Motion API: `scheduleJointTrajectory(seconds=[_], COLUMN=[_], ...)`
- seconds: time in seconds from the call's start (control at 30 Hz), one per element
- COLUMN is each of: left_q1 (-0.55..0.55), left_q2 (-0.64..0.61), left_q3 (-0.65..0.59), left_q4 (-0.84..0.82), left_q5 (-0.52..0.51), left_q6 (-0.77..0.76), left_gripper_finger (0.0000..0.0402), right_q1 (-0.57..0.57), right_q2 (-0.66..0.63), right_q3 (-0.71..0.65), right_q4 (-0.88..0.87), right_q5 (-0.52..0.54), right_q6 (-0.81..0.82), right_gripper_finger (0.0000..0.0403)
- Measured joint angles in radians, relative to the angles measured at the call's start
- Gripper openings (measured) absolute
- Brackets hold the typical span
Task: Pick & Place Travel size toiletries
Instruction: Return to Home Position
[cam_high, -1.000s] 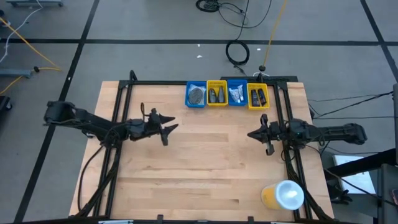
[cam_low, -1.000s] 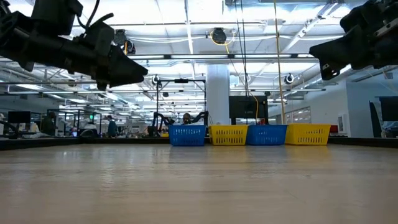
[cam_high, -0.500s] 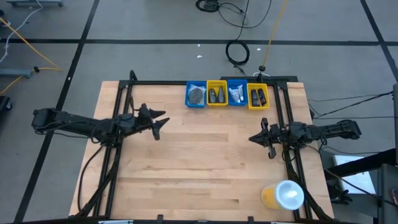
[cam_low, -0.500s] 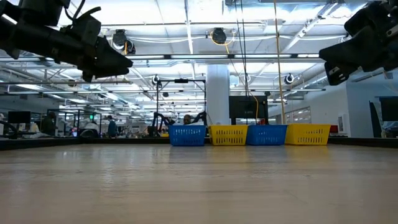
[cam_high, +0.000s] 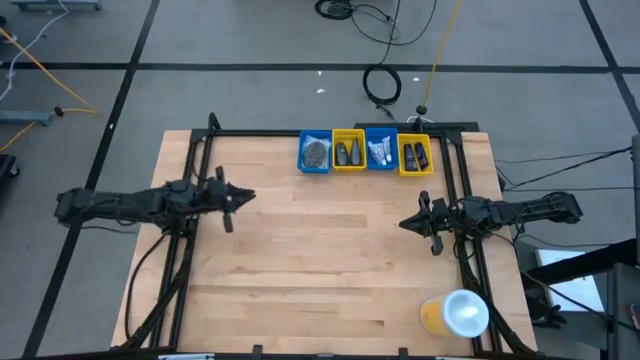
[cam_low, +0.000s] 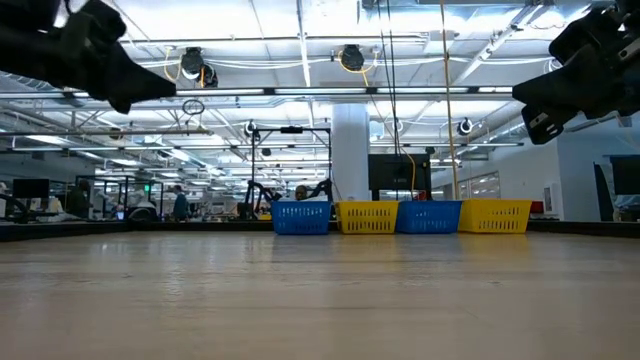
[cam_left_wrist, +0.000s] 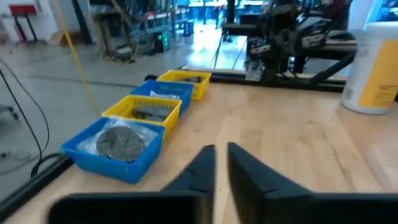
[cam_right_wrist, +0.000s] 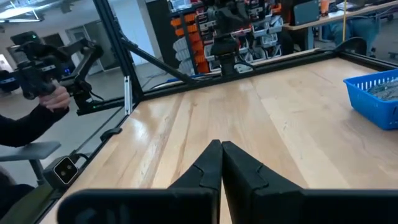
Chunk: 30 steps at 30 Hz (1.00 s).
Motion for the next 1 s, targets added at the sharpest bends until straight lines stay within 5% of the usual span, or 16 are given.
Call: scheduleJointTrajectory(seconds=[0.1, 0.5, 0.7, 1.0], left_q1=[0.000, -0.004, -0.004, -0.004], left_q2=[-0.100, -0.363, -0.342, -0.330], left_q3=[0.000, -0.174, -0.205, -0.203], left_q4=[-0.082, -0.065, 0.016, -0.004], left_q5=[0.007, 0.087, 0.223, 0.221], left_q6=[0.019, -0.036, -0.019, -0.045], left_gripper_finger=[0.0009, 0.0008, 0.0008, 0.0023], right_q1=[0.000, 0.000, 0.000, 0.000], right_q2=[0.000, 0.000, 0.000, 0.000], right_q3=[-0.001, -0.001, -0.001, -0.001], right_q4=[0.000, 0.000, 0.000, 0.004], right_q5=[0.000, 0.001, 0.003, 0.003], right_q6=[0.000, -0.001, -0.001, -0.001], right_gripper_finger=[0.0002, 0.0002, 0.0003, 0.0002])
